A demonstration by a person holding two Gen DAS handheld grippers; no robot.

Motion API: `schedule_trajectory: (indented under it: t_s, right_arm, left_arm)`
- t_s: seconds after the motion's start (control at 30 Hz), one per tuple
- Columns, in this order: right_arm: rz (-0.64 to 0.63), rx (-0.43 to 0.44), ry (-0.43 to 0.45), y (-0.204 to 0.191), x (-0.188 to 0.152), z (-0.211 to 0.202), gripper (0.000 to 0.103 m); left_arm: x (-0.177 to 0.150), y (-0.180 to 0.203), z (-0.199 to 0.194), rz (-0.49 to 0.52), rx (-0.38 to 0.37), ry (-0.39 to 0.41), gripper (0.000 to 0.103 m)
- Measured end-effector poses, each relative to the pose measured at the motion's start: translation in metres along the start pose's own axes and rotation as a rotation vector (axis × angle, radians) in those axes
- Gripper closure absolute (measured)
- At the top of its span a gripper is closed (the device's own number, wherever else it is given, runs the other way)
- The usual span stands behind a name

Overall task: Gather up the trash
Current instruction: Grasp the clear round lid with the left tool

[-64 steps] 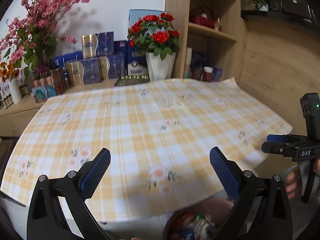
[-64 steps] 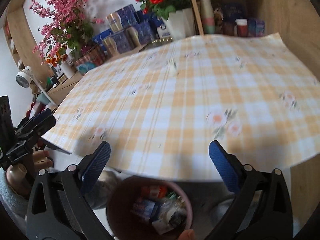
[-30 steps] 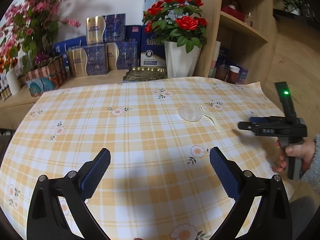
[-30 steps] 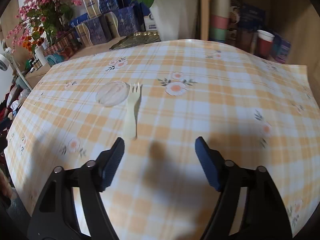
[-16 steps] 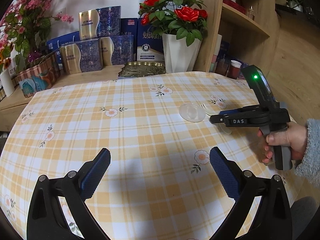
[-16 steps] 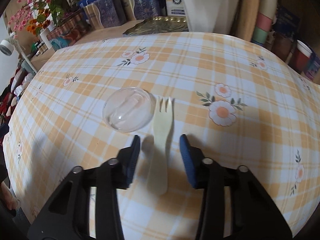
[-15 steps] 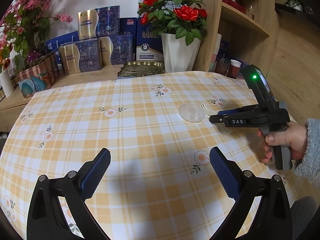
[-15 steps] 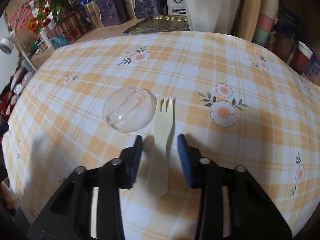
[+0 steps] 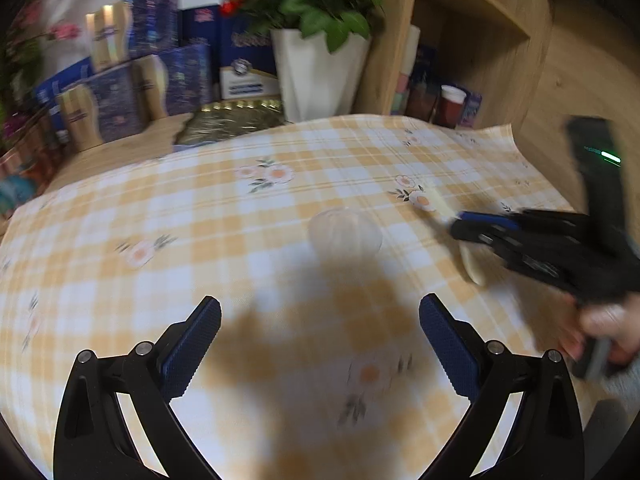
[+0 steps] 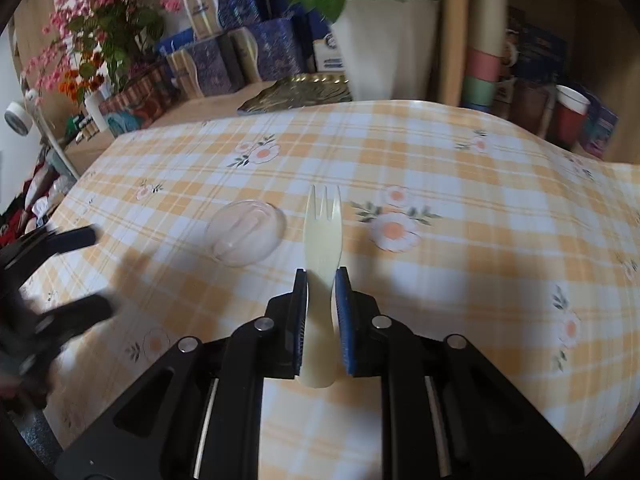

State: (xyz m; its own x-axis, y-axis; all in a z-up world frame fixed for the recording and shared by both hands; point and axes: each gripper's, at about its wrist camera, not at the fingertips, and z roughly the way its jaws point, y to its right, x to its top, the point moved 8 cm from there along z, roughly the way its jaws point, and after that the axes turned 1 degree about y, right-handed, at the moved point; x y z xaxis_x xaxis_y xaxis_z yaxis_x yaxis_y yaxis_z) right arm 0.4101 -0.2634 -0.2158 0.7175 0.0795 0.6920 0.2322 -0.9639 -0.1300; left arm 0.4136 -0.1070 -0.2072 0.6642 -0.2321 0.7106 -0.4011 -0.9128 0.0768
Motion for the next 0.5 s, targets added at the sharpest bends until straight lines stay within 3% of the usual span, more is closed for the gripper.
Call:
schedule_trajectory:
  t_s: [0.13, 0.23, 0.4, 0.5]
  right_arm:
    - [0.042, -0.001, 0.012, 0.019, -0.011, -0.018, 0.085]
    - [0.064, -0.007, 0.020, 0.033, -0.018, -0.031, 0.085]
    - [0.099, -0.017, 0.026, 0.051, -0.030, -0.049, 0.085]
    - [0.114, -0.027, 0.030, 0.057, -0.034, -0.060, 0.085]
  left_arm:
    - [0.016, 0.012, 0.041, 0.046, -0.002, -0.072, 0.006]
    - [0.023, 0.018, 0.069, 0.086, 0.038, -0.119, 0.006]
    - [0.026, 0.014, 0.098, 0.058, 0.058, -0.187, 0.006]
    - [0.027, 0.011, 0.102, 0.067, 0.077, -0.188, 0.006]
